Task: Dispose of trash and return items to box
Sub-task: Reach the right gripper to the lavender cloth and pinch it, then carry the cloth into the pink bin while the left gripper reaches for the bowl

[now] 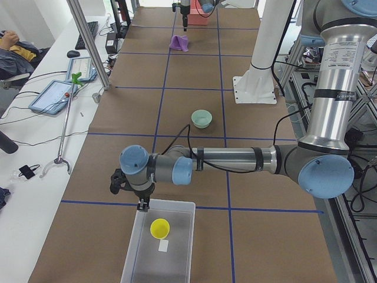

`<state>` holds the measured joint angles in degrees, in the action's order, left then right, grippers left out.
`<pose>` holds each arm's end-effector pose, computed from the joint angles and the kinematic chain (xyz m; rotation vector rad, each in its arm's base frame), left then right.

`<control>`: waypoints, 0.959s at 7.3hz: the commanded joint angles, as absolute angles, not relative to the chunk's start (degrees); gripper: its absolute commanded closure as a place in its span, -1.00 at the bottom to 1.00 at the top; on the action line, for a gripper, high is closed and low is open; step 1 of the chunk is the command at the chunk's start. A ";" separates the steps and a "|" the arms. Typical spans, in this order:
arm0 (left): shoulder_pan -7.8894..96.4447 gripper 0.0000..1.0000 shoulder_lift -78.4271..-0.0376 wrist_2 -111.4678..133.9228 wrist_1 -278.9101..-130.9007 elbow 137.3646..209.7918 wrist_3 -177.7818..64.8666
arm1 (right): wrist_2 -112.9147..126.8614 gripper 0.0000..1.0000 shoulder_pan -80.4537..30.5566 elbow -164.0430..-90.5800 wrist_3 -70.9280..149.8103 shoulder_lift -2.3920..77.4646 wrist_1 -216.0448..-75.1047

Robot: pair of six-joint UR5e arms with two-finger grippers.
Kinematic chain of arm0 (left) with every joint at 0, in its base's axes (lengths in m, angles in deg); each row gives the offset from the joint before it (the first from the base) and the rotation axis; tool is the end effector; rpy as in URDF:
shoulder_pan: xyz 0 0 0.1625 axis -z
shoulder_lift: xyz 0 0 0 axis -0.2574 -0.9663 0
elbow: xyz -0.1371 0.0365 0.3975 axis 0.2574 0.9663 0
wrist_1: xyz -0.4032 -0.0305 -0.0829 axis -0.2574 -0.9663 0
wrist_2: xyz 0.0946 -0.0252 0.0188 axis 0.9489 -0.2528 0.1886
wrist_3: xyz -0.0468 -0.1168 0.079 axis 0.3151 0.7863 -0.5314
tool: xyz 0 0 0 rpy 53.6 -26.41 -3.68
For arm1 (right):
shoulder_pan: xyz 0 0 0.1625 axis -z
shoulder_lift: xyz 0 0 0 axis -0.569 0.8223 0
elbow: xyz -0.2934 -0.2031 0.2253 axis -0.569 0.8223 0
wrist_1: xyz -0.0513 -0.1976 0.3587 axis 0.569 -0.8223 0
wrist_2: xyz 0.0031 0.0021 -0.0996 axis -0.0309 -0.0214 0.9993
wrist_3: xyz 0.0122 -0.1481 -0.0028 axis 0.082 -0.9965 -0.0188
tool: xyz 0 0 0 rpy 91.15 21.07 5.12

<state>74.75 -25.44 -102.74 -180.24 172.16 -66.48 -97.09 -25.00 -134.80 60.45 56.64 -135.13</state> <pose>-0.0241 -0.5433 0.6372 0.0801 0.7974 -0.0239 -0.2351 -0.4888 0.5462 0.1416 -0.8491 -0.0810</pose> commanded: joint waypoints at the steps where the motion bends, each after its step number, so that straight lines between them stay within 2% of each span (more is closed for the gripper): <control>1: 74.21 -0.37 -25.35 -102.94 -178.54 177.09 -61.71 | -95.96 -1.00 -22.72 -124.45 67.03 51.17 -124.59; 2: 73.86 -0.37 -25.35 -103.03 -178.54 179.27 -59.35 | -95.60 -1.00 -22.36 -123.27 68.37 50.18 -124.29; 3: 70.11 -0.43 -24.22 -103.03 -178.63 183.12 -52.19 | -95.60 -0.33 -22.27 -123.44 70.03 49.91 -124.29; 4: 66.42 -0.44 -22.56 -102.94 -179.50 186.64 -46.29 | -95.86 0.99 -22.27 -123.61 70.83 49.82 -124.20; 7: 54.83 -0.46 -18.78 -102.33 -190.78 191.04 -26.98 | -96.30 1.00 -22.79 -126.24 71.63 49.82 -124.55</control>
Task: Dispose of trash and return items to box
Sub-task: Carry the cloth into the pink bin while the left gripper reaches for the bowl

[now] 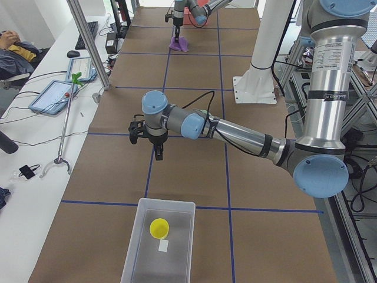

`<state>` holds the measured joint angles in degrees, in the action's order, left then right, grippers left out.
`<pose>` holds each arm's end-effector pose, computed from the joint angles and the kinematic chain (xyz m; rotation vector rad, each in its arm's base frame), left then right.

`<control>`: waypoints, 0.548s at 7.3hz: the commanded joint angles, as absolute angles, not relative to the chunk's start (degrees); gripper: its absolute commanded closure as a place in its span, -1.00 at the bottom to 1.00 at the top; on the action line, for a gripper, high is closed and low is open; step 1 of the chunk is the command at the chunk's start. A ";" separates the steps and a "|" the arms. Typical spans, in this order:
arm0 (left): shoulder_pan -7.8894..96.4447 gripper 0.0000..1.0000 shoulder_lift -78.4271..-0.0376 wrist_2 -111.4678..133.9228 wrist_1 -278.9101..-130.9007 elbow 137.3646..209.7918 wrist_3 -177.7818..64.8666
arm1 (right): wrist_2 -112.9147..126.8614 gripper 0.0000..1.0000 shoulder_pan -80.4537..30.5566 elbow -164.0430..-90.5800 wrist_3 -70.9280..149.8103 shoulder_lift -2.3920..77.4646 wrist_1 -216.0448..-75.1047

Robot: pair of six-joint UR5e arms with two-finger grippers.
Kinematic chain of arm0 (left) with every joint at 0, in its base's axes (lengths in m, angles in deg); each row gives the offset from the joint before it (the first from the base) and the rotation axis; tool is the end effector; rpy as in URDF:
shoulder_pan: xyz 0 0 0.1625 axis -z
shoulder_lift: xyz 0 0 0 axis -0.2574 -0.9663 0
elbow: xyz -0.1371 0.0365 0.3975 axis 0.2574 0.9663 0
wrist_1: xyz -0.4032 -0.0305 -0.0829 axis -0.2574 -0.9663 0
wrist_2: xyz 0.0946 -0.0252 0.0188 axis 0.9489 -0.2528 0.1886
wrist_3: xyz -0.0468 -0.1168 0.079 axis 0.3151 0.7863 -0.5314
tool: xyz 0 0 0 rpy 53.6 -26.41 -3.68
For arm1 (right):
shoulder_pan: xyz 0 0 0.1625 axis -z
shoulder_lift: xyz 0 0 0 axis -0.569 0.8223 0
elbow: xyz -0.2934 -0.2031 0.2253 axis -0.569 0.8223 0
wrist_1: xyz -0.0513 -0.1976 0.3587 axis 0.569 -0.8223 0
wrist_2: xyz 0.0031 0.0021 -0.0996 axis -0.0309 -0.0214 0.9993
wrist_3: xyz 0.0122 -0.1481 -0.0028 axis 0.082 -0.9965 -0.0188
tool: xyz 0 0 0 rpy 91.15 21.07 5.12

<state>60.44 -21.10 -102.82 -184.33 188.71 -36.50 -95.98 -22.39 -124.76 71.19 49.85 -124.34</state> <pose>0.1042 -0.5060 0.5227 0.0219 0.8733 -0.1659 -0.2871 -0.5281 0.5454 0.1575 -0.9207 0.0137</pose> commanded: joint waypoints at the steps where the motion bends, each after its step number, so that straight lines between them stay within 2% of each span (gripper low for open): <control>1: 48.86 -0.46 -17.89 -102.15 -194.76 192.46 -16.80 | -97.26 1.00 -25.67 -128.51 71.72 50.34 -126.03; 2: 43.23 -0.46 -14.83 -99.72 -203.24 192.56 -8.43 | -102.40 1.00 -31.96 -131.67 70.68 52.17 -128.65; 3: 39.26 -0.46 -13.06 -96.82 -209.33 192.47 -2.26 | -110.98 1.00 -40.55 -134.48 65.79 57.06 -129.46; 4: 35.22 -0.46 -13.48 -93.74 -209.47 192.91 1.46 | -114.64 1.00 -48.73 -136.34 53.74 63.81 -130.78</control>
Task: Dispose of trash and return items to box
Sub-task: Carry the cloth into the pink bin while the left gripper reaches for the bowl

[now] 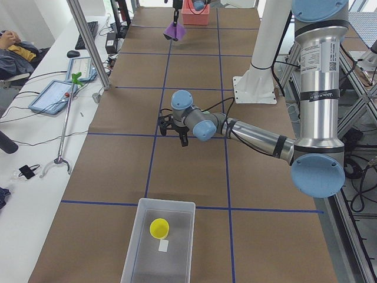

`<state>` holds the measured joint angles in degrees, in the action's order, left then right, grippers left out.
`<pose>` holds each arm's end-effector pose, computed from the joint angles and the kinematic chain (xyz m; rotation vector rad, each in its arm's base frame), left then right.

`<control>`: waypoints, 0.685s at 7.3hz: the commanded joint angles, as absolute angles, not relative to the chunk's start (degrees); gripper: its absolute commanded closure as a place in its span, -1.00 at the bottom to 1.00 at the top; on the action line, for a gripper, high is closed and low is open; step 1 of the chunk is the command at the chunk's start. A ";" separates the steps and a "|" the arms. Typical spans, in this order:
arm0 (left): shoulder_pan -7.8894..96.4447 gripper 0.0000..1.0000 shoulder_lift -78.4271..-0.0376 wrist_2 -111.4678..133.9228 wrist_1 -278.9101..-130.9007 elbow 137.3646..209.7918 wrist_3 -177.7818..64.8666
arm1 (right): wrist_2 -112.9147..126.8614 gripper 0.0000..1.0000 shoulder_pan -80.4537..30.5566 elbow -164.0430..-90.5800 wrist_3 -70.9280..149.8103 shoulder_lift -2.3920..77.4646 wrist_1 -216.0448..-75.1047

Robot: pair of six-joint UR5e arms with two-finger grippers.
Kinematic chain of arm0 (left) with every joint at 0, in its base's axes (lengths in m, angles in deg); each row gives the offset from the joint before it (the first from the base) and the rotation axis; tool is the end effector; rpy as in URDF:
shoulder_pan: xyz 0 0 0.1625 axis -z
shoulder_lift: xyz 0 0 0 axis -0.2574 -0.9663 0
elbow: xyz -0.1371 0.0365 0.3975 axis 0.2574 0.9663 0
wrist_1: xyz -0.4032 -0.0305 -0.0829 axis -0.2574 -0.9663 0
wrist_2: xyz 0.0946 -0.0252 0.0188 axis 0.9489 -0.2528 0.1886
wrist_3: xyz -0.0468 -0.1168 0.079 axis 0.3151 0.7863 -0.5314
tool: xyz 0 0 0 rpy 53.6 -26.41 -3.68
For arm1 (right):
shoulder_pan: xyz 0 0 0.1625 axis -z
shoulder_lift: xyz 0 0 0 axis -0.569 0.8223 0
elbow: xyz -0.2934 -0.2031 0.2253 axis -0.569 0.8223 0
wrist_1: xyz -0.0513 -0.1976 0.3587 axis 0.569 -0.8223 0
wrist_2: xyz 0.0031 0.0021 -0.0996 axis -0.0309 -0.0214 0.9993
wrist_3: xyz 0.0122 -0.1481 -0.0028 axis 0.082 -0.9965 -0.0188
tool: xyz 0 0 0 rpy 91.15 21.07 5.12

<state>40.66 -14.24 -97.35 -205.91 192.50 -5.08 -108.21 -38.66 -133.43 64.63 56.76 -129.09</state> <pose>0.2452 -0.4242 0.5032 -0.0674 0.9645 -0.2544 -0.1308 -0.5160 0.5292 0.1750 -1.0183 0.1058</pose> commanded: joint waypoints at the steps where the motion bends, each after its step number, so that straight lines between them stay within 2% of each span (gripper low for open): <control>1: 31.44 -0.46 -13.75 -90.23 -209.48 193.69 5.33 | -114.59 1.00 -54.90 -139.49 42.91 70.67 -134.53; 4: 26.93 -0.46 -15.50 -87.21 -209.48 193.62 8.61 | -103.31 1.00 -77.48 -139.52 -7.04 69.26 -169.26; 5: 25.26 -0.46 -15.77 -84.95 -209.48 193.44 9.31 | -97.68 1.00 -81.90 -137.35 -16.69 66.37 -173.81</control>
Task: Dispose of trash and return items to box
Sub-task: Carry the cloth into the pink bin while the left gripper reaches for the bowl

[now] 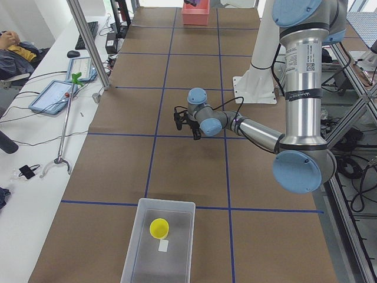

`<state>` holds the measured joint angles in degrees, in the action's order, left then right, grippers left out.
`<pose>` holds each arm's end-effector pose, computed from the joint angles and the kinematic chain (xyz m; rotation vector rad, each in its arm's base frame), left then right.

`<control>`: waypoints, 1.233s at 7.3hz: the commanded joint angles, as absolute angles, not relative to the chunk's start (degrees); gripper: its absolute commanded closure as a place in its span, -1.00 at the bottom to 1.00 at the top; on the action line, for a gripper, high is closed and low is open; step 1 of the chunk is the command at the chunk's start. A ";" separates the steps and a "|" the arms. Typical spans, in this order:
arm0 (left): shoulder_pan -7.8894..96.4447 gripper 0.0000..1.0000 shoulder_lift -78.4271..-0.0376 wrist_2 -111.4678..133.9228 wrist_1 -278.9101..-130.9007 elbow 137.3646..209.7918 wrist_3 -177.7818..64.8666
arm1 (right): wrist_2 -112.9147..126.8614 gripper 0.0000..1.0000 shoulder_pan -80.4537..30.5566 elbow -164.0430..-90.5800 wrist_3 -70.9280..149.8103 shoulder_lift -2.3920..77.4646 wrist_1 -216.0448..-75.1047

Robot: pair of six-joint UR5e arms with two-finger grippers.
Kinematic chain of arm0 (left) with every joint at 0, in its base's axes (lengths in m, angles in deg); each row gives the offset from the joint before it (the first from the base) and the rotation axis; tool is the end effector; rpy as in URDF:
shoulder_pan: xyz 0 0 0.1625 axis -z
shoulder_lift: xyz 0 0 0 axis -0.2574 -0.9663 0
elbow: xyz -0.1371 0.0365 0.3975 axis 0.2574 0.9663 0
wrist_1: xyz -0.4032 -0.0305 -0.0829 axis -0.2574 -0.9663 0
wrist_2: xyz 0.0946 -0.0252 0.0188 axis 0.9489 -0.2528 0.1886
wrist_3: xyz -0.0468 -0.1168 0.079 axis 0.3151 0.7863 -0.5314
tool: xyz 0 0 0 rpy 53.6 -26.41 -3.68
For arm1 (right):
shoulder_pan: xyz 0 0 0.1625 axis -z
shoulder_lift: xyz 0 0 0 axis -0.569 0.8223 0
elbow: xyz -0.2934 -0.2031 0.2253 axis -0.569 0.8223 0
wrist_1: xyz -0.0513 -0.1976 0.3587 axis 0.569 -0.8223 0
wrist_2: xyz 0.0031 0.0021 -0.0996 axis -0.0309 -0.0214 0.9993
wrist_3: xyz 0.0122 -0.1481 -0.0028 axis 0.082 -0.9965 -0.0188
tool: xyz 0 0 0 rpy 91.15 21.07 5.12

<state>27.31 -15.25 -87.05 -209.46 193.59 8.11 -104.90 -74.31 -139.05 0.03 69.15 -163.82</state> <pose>0.3336 -0.3830 0.4856 -0.0785 0.9440 -0.2935 0.1581 -0.3716 0.6625 0.2528 -0.7422 -0.0528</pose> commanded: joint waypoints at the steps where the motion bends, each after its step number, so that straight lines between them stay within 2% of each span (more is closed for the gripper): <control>1: 22.99 -0.46 -15.94 -83.01 -209.48 193.18 9.93 | -97.27 1.00 -83.69 -132.80 -20.61 66.26 -173.33; 4: 19.72 -0.46 -17.16 -82.82 -209.48 193.26 11.94 | -97.62 1.00 -83.71 -121.89 -21.01 67.05 -162.21; 7: 17.53 -0.46 -19.89 -82.91 -209.21 193.27 12.92 | -98.75 1.00 -83.44 -118.70 -20.57 66.96 -160.94; 8: 16.64 -0.45 -20.08 -82.12 -209.21 192.48 13.62 | -99.98 -0.03 -83.44 -118.08 -20.57 66.96 -160.85; 9: 15.94 -0.31 -20.25 -81.24 -209.21 192.21 13.71 | -101.13 -0.99 -83.44 -118.16 -19.78 66.96 -160.76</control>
<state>16.97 -19.86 -82.21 -209.24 192.74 13.38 -99.72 -83.48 -118.47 -20.39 66.96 -160.89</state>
